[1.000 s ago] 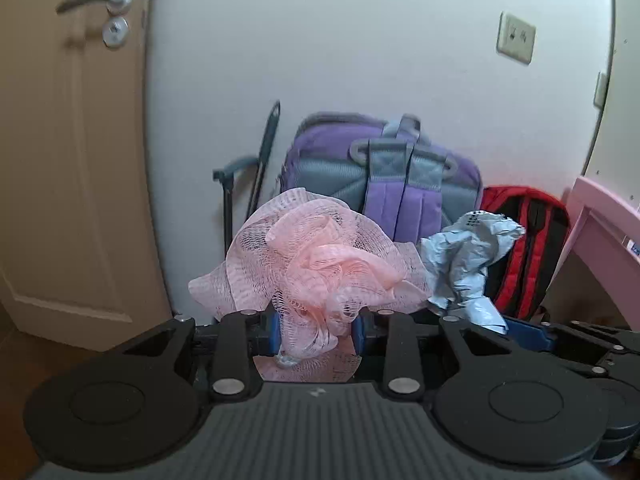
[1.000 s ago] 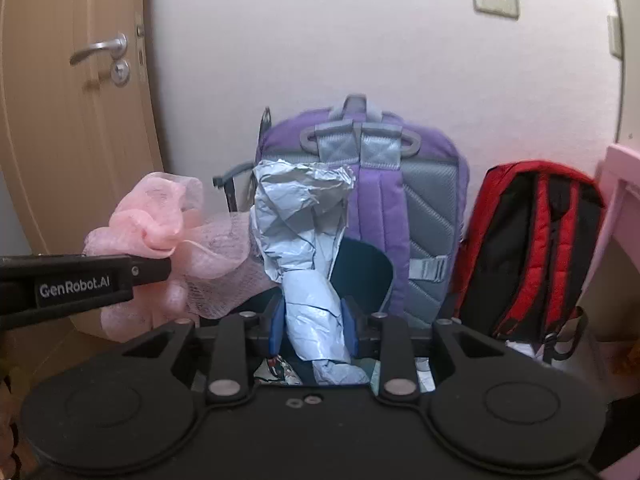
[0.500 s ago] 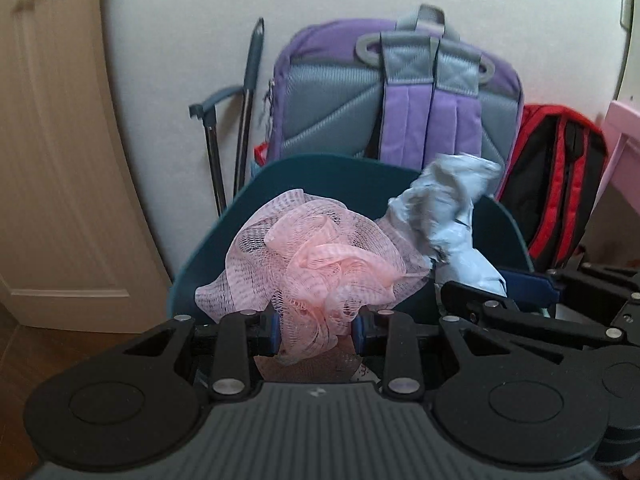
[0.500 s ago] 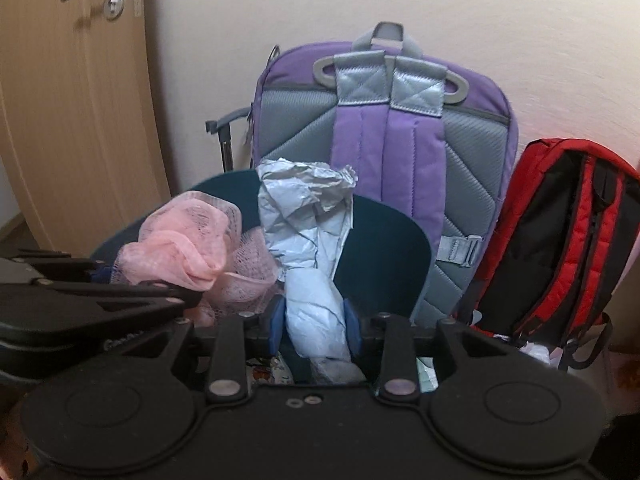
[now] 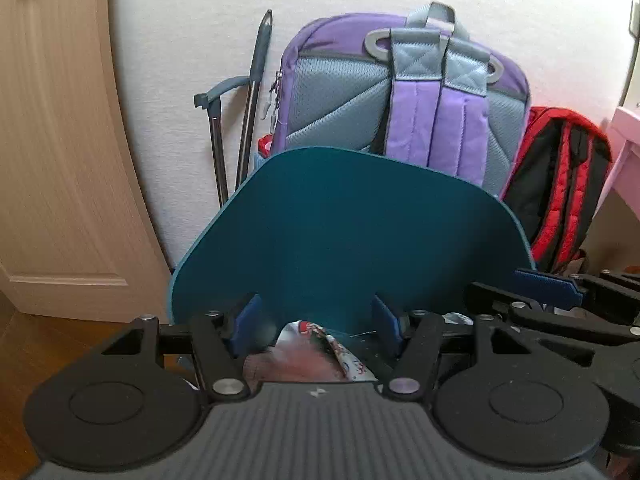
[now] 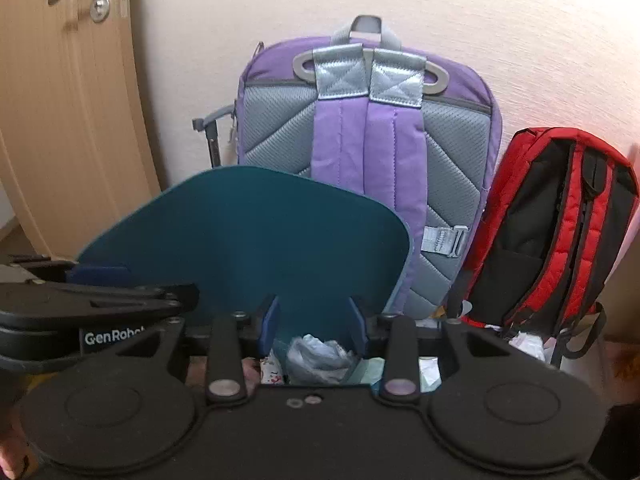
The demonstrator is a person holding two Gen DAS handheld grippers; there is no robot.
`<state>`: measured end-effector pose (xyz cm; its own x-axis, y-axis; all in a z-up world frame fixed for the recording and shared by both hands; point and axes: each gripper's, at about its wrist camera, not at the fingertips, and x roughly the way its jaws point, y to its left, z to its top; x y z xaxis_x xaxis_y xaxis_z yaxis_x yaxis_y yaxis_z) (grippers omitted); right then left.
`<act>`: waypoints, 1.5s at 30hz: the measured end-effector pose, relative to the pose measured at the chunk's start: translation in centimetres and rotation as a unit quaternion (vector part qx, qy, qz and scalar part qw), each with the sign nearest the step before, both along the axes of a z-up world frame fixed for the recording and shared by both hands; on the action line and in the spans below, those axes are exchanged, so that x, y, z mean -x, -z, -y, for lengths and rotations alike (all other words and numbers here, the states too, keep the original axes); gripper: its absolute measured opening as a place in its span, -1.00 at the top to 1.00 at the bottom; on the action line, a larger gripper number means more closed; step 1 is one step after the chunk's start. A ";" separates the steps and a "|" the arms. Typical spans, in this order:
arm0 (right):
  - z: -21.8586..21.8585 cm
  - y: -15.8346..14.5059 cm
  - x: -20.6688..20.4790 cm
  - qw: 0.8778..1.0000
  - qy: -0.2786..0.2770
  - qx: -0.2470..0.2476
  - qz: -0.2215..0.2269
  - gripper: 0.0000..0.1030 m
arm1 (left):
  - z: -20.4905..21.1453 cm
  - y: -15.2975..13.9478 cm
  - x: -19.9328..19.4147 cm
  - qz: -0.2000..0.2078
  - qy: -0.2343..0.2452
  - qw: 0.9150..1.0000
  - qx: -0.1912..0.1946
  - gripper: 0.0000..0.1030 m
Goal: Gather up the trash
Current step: 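Open both tools inside the teal bin to drop the items, then raise both open tools out of the teal bin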
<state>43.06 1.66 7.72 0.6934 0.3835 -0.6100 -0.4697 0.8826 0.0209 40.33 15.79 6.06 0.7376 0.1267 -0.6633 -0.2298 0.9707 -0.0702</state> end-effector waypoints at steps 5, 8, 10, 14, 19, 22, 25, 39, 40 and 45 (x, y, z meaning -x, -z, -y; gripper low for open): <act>0.9 -1.6 2.3 1.000 -0.005 -0.008 0.007 0.25 | 0.8 -1.7 2.3 0.010 0.001 1.000 0.003 -0.19; 1.5 -2.7 3.9 1.000 -0.008 -0.014 0.011 0.24 | 1.3 -3.0 4.0 0.018 0.003 1.000 0.004 -0.19; 2.0 -3.6 5.2 1.000 -0.009 -0.019 0.014 0.23 | 1.8 -4.0 5.2 0.024 0.004 1.000 0.003 -0.19; 3.3 -5.0 7.7 0.999 -0.005 -0.030 0.017 0.19 | 2.7 -5.7 7.9 0.036 0.005 0.999 -0.004 -0.36; 4.7 -6.2 10.7 0.999 -0.005 -0.037 0.020 0.13 | 3.8 -7.1 11.3 0.044 0.012 0.999 -0.011 -0.38; 5.6 -6.9 12.4 0.999 -0.006 -0.042 0.023 0.09 | 4.6 -7.7 13.3 0.048 0.017 0.999 -0.012 -0.49; 6.6 -7.3 14.0 0.998 -0.009 -0.054 0.020 0.05 | 5.3 -8.0 15.2 0.051 0.020 0.998 -0.014 -0.55; 9.3 -5.8 21.0 0.997 -0.052 -0.051 0.014 0.02 | 7.1 -6.7 22.1 0.047 0.038 0.998 0.005 -0.67; 9.5 -5.5 21.4 0.997 -0.054 -0.052 0.010 0.02 | 7.3 -6.4 22.5 0.047 0.037 0.998 0.002 -0.71; 10.2 -2.7 23.0 0.997 -0.071 -0.043 -0.009 0.01 | 7.6 -3.8 24.3 0.039 0.050 0.998 0.014 -0.73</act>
